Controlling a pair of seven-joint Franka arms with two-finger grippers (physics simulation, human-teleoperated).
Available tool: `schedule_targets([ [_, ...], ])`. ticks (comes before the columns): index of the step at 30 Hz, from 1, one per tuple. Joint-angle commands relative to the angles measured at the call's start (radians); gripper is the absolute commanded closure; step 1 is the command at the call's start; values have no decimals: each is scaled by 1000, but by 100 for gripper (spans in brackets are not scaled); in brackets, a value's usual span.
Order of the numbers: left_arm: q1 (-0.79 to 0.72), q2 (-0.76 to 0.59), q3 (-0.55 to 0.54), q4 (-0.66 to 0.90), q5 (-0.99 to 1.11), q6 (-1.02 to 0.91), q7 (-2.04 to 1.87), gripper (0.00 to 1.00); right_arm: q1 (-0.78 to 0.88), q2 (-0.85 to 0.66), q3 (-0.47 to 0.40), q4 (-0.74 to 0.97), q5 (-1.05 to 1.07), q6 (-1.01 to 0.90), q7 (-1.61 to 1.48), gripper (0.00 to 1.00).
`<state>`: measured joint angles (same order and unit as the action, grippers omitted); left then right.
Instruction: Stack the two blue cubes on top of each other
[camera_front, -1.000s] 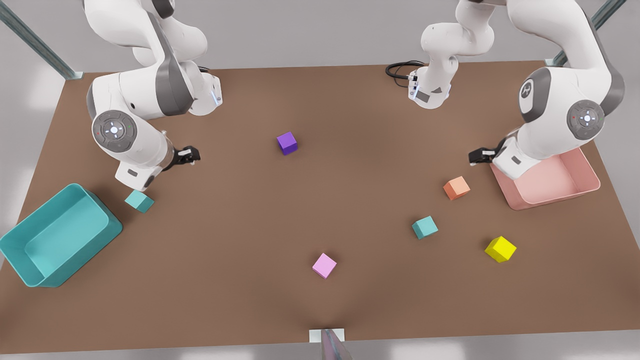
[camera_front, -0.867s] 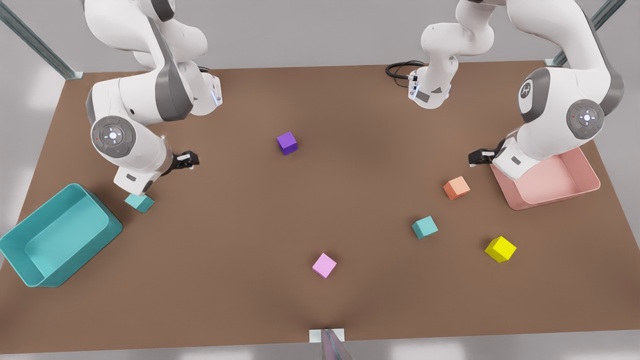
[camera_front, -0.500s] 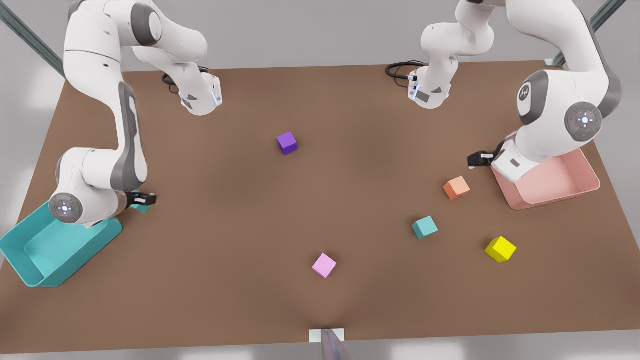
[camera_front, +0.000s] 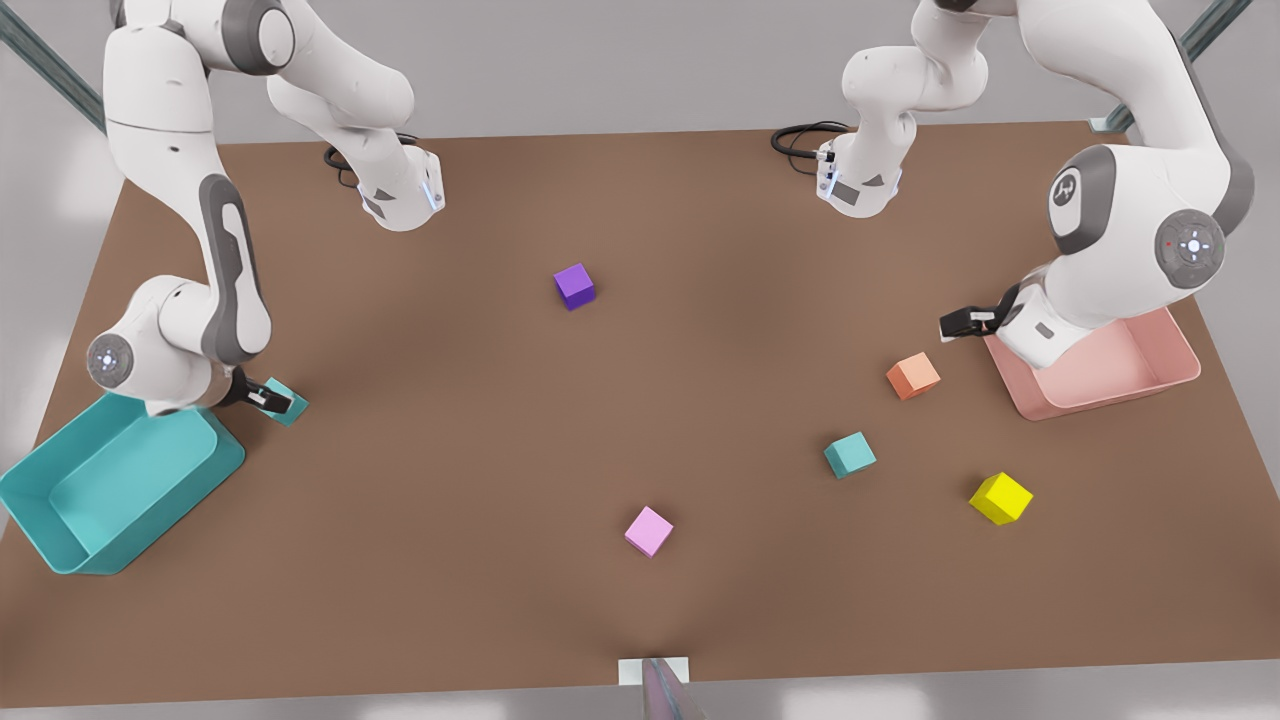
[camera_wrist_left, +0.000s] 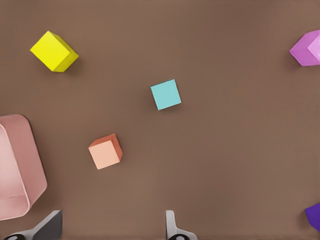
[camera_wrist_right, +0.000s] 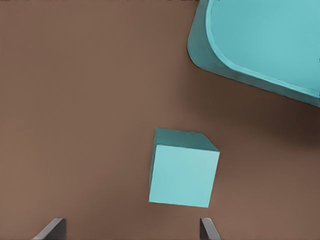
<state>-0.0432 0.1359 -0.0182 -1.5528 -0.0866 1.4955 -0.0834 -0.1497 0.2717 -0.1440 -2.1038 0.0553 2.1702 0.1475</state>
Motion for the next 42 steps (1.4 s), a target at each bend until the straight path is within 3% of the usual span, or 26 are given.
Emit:
schedule_targets([
  [1,-3,-1,0,0,-4,-1,-4,0,-14,0,0,-18,6,160,1,0],
  [16,-14,8,-5,-1,-5,-4,-6,0,-65,9,0,-120,6,227,-2,0],
  [42,-7,22,-5,-1,-5,-21,-6,0,-57,147,7,-116,40,355,-2,0],
])
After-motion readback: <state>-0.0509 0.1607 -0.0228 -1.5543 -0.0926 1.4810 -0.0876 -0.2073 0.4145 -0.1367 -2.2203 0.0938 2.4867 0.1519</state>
